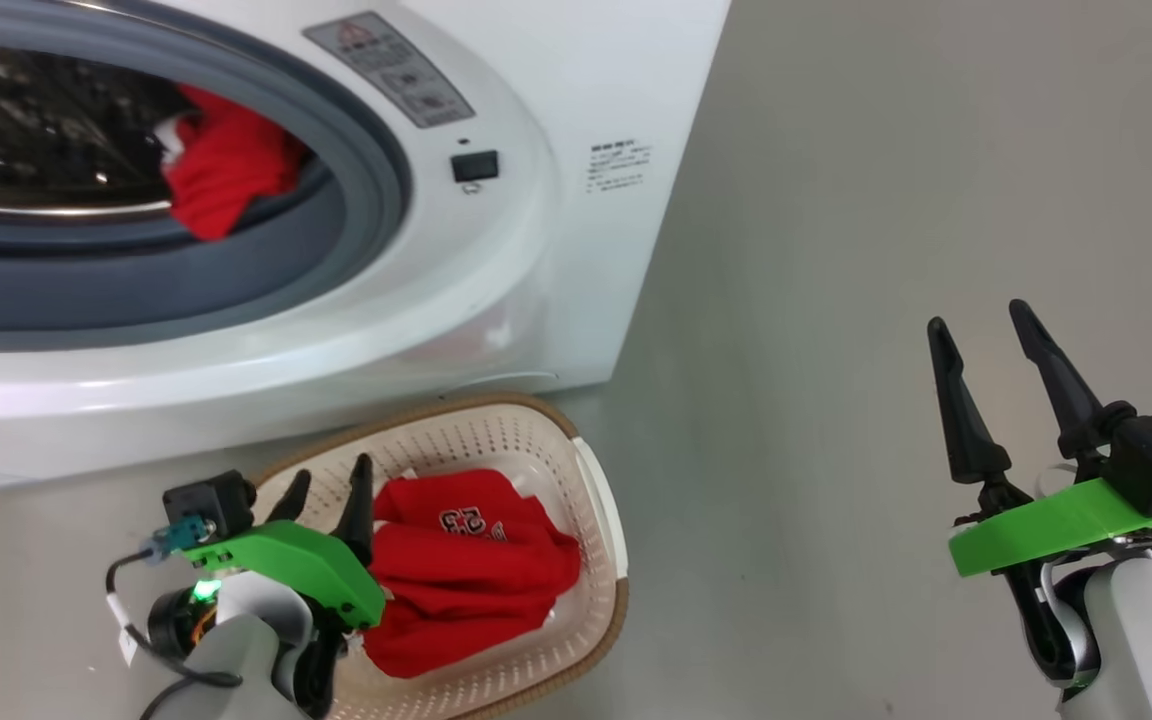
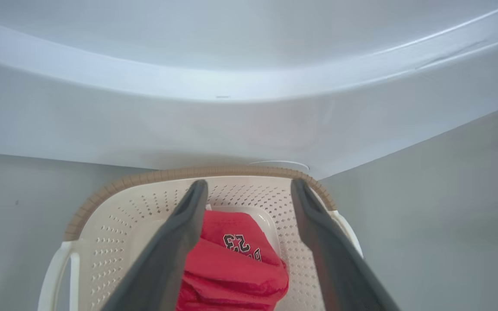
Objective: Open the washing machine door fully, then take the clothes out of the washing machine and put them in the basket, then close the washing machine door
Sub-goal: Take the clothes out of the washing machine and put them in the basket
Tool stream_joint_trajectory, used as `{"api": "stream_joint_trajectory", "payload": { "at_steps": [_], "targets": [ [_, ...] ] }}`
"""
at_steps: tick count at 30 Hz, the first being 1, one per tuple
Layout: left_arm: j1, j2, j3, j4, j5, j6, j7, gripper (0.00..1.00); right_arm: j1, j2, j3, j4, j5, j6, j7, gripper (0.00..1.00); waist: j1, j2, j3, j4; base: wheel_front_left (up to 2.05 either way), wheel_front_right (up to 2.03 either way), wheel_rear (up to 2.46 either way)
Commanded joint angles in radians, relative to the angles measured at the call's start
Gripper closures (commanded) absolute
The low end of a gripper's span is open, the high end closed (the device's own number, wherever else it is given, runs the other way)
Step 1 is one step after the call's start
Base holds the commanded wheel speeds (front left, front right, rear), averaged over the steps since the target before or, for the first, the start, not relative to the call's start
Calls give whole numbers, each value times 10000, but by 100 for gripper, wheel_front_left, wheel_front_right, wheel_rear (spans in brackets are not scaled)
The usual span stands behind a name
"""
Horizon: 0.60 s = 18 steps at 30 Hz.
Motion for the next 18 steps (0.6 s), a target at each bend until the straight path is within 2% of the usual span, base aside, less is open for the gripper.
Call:
{"api": "stream_joint_trajectory", "payload": {
  "at_steps": [1,11,18],
  "targets": [
    [439,245,275,-499,155,-23,-125,0,243,-158,89,-206,-129,33,-65,0,0,0,-555,386,0,0,0],
    [2254,278,1386,-3528,979,144,-132,0,755,-173,-90,-296,-364,33,-65,0,0,0,-1825,626,0,0,0],
    [3697,300,2241,-5699,1701,177,-132,0,1304,-31,-590,-464,-534,33,-65,0,0,0,-2737,642,0,0,0]
  ]
}}
